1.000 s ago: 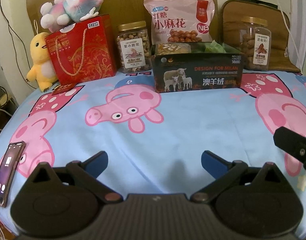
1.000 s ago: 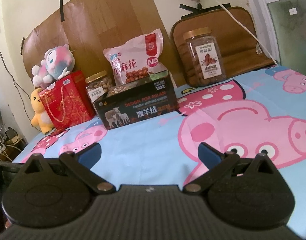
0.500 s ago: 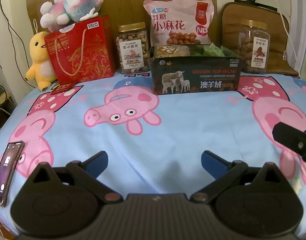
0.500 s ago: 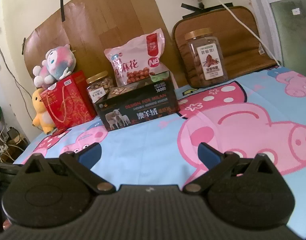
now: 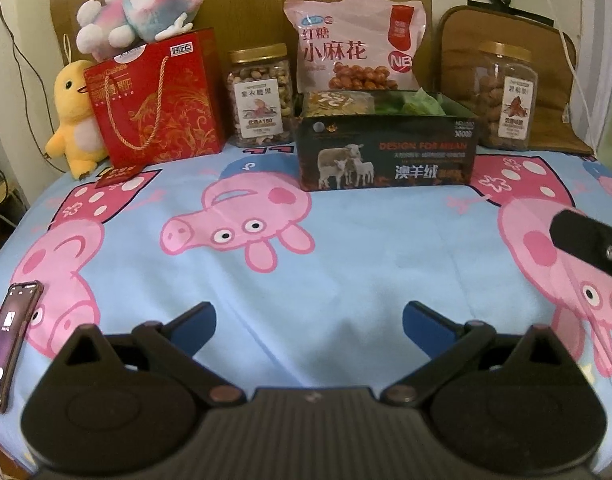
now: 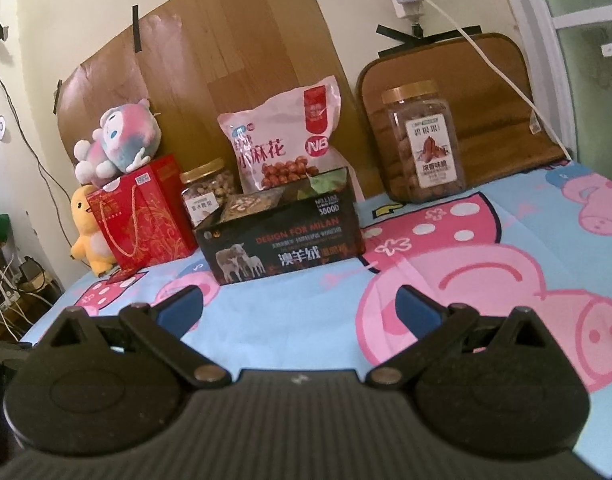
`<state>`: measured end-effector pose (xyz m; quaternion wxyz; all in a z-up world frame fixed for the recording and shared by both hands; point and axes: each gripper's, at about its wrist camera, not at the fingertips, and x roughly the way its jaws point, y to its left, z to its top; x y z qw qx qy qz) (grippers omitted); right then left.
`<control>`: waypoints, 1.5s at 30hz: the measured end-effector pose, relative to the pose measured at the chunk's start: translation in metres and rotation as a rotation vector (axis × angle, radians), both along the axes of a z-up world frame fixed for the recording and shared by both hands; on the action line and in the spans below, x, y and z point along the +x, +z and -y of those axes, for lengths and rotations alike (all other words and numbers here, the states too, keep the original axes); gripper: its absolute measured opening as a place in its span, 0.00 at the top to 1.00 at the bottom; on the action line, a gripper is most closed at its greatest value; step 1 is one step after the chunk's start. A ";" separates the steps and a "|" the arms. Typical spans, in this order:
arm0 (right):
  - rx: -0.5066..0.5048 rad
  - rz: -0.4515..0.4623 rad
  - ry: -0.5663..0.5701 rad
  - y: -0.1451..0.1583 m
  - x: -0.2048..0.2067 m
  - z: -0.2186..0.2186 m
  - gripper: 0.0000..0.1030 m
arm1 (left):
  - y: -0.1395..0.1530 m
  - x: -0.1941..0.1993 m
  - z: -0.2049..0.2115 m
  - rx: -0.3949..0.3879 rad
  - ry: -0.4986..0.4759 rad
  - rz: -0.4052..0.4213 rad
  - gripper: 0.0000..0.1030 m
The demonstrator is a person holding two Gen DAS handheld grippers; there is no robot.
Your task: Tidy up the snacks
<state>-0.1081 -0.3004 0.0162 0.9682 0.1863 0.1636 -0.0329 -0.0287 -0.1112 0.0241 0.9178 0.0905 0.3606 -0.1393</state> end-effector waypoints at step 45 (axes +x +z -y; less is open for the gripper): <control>0.030 0.011 0.011 0.004 -0.003 0.002 0.00 | -0.003 -0.001 -0.002 -0.024 -0.009 -0.022 0.00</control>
